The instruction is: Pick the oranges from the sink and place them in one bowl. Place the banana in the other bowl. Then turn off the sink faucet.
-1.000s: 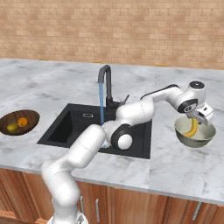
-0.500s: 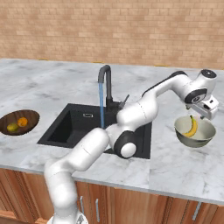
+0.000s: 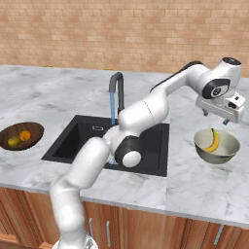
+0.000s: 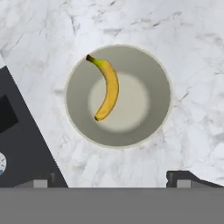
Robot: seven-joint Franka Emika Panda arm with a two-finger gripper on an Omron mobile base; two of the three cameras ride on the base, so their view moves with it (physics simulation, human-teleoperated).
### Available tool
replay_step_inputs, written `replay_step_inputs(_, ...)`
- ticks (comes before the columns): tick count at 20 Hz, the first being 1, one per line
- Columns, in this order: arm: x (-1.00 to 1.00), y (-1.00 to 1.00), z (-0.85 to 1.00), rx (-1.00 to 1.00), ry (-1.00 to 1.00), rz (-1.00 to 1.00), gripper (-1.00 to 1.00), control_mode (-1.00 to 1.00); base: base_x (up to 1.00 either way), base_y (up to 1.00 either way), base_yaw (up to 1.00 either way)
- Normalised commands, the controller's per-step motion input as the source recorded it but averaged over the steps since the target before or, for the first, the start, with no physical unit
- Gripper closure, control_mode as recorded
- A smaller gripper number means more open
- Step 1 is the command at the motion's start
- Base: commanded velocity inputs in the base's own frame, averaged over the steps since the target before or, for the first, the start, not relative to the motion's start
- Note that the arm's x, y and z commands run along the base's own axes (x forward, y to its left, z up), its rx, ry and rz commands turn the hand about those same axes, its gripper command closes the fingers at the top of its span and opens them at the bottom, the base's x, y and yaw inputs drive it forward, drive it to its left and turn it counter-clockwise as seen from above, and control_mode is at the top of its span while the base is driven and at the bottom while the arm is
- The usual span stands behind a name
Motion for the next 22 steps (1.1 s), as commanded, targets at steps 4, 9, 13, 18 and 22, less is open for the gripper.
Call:
replay_step_inputs(4,-1.00,1.00,-1.00,-0.49,-0.25,0.04,-1.00,-1.00,0.00,0.00,0.00)
replay_step_inputs(9,-1.00,1.00,-1.00,-0.40,-0.29,0.03,-1.00,-1.00,0.00,0.00,0.00)
replay_step_inputs(13,-0.68,1.00,-0.71,-0.22,-0.12,0.00,-1.00,-1.00,0.00,0.00,0.00)
replay_step_inputs(18,-0.47,1.00,-0.10,-0.23,-0.07,0.00,-1.00,-1.00,0.00,0.00,0.00)
replay_step_inputs(22,-0.23,1.00,0.69,-0.16,-0.25,-0.01,-1.00,-1.00,0.00,0.00,0.00)
